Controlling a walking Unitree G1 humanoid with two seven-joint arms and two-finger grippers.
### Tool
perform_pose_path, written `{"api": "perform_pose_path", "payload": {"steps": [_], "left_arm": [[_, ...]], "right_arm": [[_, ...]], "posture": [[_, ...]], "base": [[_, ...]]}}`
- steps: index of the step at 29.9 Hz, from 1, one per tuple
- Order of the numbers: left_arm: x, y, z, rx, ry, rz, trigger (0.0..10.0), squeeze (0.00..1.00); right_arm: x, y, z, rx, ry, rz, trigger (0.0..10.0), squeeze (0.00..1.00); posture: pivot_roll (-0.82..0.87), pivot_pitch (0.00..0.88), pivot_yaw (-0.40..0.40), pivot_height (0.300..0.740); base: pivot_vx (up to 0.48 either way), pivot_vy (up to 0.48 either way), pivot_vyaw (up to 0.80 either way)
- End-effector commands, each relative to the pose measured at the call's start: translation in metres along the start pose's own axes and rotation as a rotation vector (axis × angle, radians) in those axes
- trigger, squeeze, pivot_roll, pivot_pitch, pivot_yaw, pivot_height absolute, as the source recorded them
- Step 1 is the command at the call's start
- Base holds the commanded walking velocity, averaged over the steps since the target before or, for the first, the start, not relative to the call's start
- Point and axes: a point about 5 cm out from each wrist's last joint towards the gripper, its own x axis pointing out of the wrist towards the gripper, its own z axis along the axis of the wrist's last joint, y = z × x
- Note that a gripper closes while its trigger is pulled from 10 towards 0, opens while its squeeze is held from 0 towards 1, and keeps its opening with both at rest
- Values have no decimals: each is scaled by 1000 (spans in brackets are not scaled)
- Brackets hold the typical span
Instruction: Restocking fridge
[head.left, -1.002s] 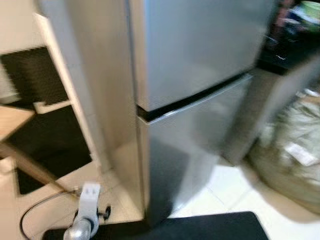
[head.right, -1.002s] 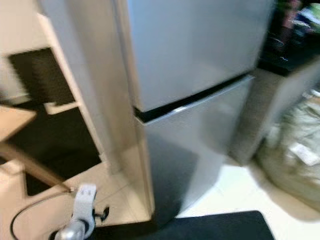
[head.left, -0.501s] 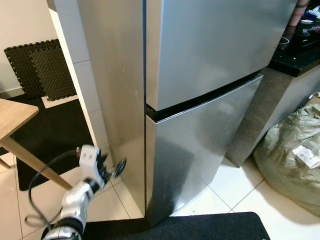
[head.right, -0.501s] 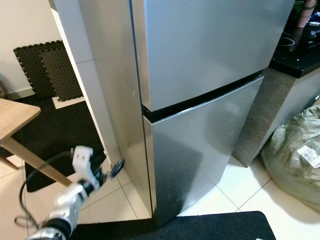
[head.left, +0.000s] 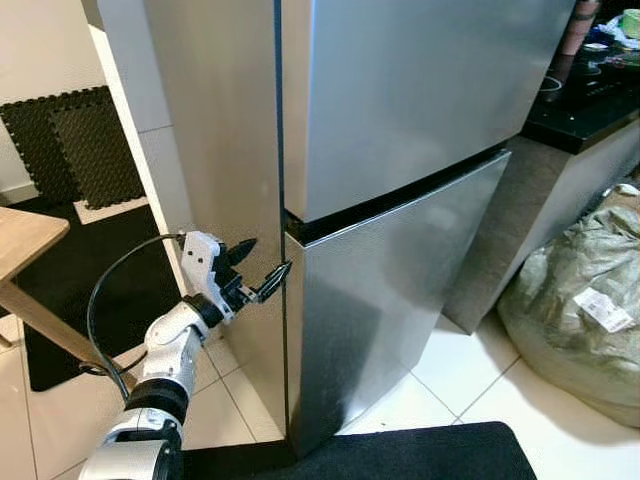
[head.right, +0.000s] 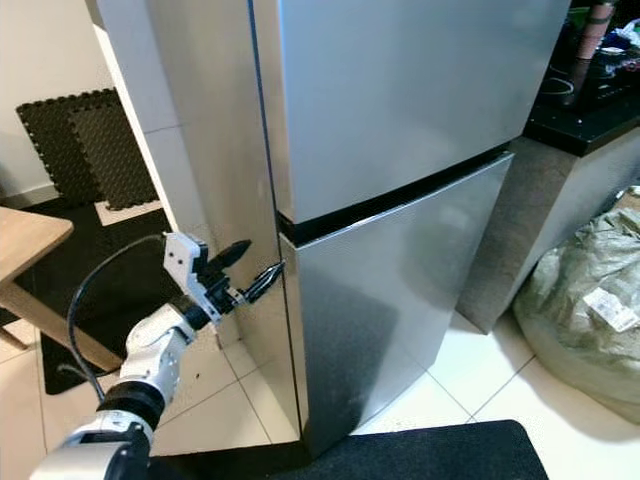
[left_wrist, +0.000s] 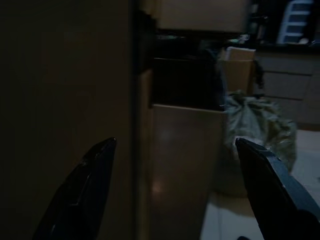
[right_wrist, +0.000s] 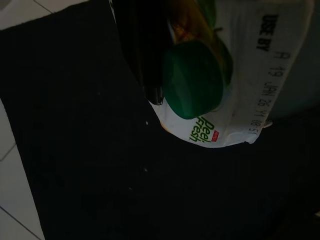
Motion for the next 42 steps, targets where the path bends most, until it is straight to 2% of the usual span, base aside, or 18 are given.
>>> {"api": "perform_pose_path", "payload": {"steps": [1,4,5,6,19,27,29,31,34,36,38,40,42], "left_arm": [[7,-4,-2,16,24,-22,10000,1000],[10,-4,-2,37,38,-12,10000,1000],[12,-4,-3,40,43,-10,10000,663],[14,-5,-3,42,55,-16,10000,0],[35,-12,-5,54,141,-56,10000,0],[52,-20,3,21,88,-96,10000,0],[52,-20,3,21,88,-96,10000,0],[62,-32,7,8,49,-175,10000,0],[67,-41,9,2,27,-234,10000,0],[75,-58,12,-11,-18,-352,10000,0],[75,-58,12,-11,-18,-352,10000,0],[78,-72,13,-2,-34,-451,10000,0],[78,-76,13,4,-34,-479,10000,0]], "right_arm": [[0,0,-2,10,6,-5,10000,0],[0,0,-3,9,7,-4,10000,0],[0,0,-3,8,8,-4,10000,0],[0,0,-3,6,9,-5,10000,0],[-1,-2,-1,-14,10,-8,10000,0],[0,-3,2,-17,5,-12,10000,0],[0,-3,2,-17,5,-12,10000,0],[0,-3,3,-21,3,-13,10000,0],[0,-3,3,-21,3,-14,10000,0],[0,-3,3,-22,3,-14,10000,0],[0,-3,3,-22,3,-14,10000,0],[0,-3,3,-21,4,-12,10000,0],[0,-3,2,-20,4,-11,10000,0]], "posture": [[-77,0,-6,740],[-80,0,-6,740],[-80,0,-6,740],[-80,0,-6,740],[-98,0,-15,740],[-106,0,-20,740],[-106,0,-20,740],[-108,0,-22,740],[-108,0,-22,740],[-106,0,-21,740],[-106,0,-21,740],[-107,0,-16,740],[-107,0,-16,740]], "base": [[0,0,0],[0,0,0],[0,0,0],[0,0,0],[0,0,0],[0,0,0],[0,0,0],[0,0,0],[0,0,0],[0,0,0],[0,0,0],[0,0,0],[0,0,0]]}}
